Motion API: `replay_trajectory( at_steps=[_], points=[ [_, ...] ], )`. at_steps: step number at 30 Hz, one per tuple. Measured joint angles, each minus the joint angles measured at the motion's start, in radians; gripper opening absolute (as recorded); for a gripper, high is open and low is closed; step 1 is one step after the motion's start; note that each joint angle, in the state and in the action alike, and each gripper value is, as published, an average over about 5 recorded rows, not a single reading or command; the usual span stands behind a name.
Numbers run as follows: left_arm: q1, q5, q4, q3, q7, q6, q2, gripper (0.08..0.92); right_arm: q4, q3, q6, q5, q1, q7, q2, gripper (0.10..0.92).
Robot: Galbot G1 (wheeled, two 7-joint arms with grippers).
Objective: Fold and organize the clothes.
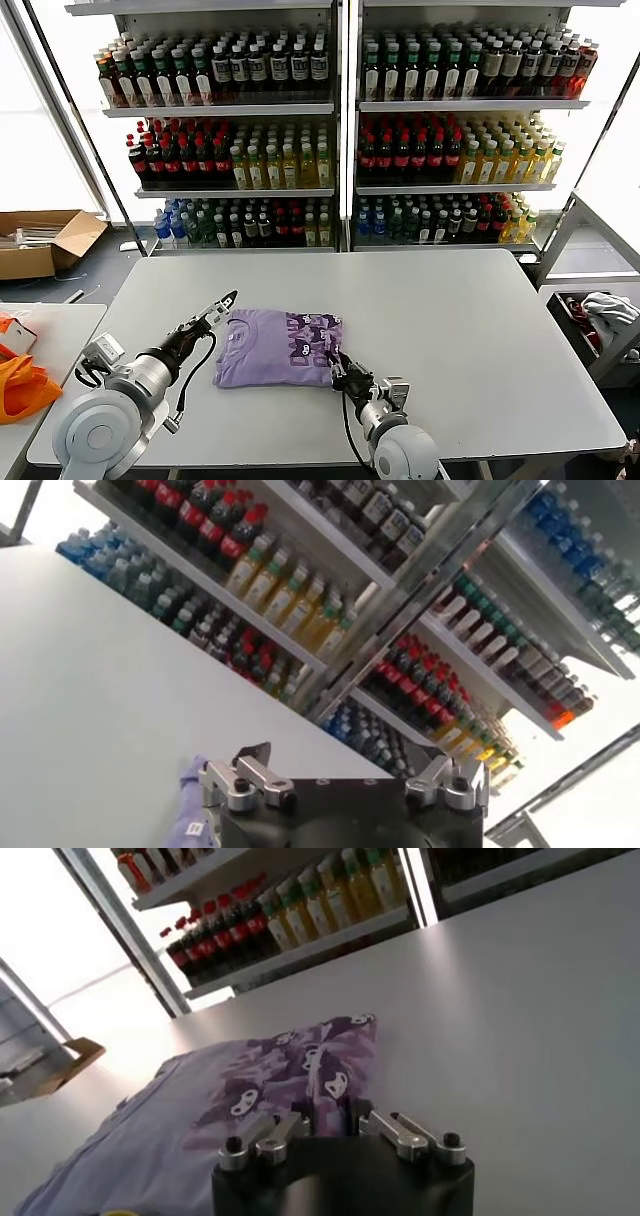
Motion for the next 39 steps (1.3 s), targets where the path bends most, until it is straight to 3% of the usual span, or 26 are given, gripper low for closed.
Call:
replay_trajectory(
  at_steps=[4, 7, 26, 29, 39],
  points=[
    [0.007, 0.003, -0.001, -0.01, 0.001, 0.0, 0.003, 0.822, 0.0, 0.005, 0.004, -0.011, -0.006, -0.01, -0.009, 0.163],
    [0.01, 0.005, -0.002, -0.016, 0.003, 0.0, 0.003, 0.823, 0.003, 0.01, 0.013, -0.027, -0.013, -0.024, -0.021, 0.138],
    [0.065, 0.077, -0.025, -0.035, 0.049, 0.004, 0.002, 0.823, 0.107, 0.193, 0.03, -0.084, -0.108, -0.138, -0.163, 0.141],
    [0.073, 0.088, -0.028, -0.035, 0.051, 0.004, -0.004, 0.823, 0.123, 0.223, 0.031, -0.096, -0.119, -0.148, -0.176, 0.184],
    [0.112, 0.106, -0.065, -0.061, 0.061, 0.012, -0.021, 0.823, 0.202, 0.301, 0.083, -0.149, -0.171, -0.159, -0.203, 0.472]
  ],
)
